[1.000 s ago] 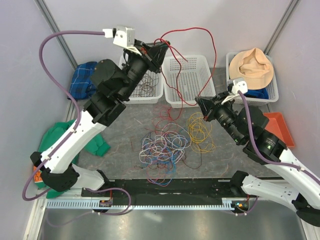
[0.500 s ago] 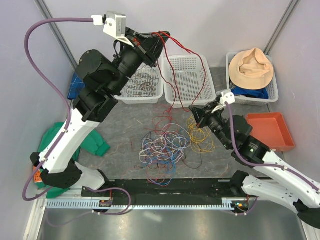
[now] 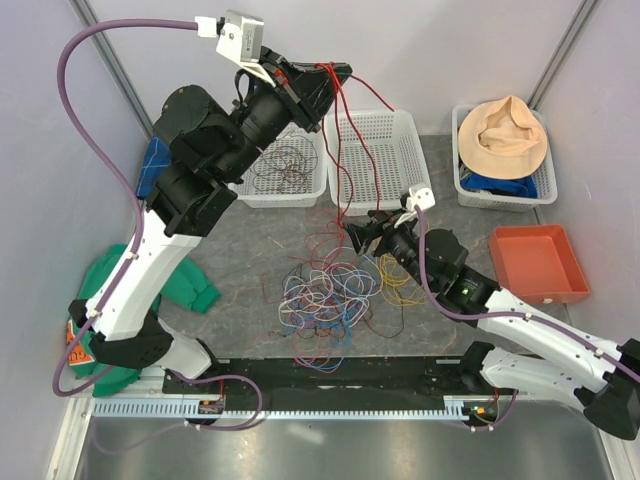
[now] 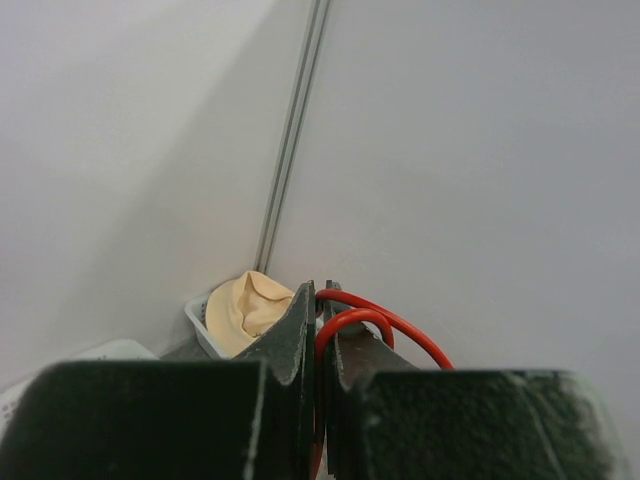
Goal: Untangle the cables
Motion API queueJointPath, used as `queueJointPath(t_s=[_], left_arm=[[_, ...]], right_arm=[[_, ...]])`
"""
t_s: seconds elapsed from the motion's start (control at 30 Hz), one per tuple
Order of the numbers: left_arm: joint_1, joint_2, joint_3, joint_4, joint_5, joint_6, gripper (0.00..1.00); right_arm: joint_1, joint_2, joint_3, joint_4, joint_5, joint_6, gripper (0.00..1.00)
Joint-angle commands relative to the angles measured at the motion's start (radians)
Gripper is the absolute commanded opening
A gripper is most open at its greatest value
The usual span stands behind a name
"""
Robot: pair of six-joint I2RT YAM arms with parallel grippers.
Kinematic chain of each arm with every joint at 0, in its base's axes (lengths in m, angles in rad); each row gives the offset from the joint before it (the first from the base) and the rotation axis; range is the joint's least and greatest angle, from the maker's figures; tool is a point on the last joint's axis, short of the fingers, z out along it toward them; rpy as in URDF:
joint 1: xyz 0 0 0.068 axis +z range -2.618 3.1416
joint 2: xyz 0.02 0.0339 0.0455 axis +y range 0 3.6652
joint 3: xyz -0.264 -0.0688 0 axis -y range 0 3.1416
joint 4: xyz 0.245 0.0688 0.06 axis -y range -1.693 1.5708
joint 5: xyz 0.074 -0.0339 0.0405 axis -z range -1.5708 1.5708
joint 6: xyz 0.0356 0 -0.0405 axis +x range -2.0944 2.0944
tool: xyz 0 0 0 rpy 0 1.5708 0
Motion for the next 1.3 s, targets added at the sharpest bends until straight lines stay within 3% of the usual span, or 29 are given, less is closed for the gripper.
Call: queueJointPath(t_s=[0.0, 0.1, 0.23, 0.43, 0.7, 0.87, 1.07, 1.27], left_arm=[[0.001, 0.000, 0.052, 0.047, 0.017, -0.037, 0.02], [0.001, 0.004, 0.052, 0.040, 0.004, -0.019, 0.02], [0.001, 0.024, 0.052, -0.008, -0.104, 0.064, 0.02], [0.006, 0.084, 0.031, -0.020, -0.258, 0.184, 0.02], [0.017, 0.155, 0.040, -0.025, -0.305, 0.213, 0.02], [0.021, 0.165, 0.087, -0.032, -0.312, 0.216, 0.02], [0.021, 0.178, 0.170, -0.046, -0.270, 0.195, 0.02], [0.020, 0.175, 0.176, -0.063, -0.243, 0.161, 0.02]], right_arm=[[0.002, 0.036, -0.028, 0.056, 0.006, -0.024, 0.77], [0.001, 0.009, -0.033, 0.066, 0.008, 0.004, 0.76], [0.001, -0.175, -0.073, 0.077, 0.005, 0.049, 0.81], [0.001, -0.361, 0.013, -0.131, -0.031, 0.087, 0.83], [0.001, -0.476, 0.101, -0.323, -0.104, 0.102, 0.89], [0.001, -0.553, 0.041, -0.389, -0.060, 0.095, 0.89], [0.001, -0.665, -0.184, -0.351, -0.034, 0.144, 0.87], [0.001, -0.541, -0.297, -0.148, -0.060, 0.164, 0.87]])
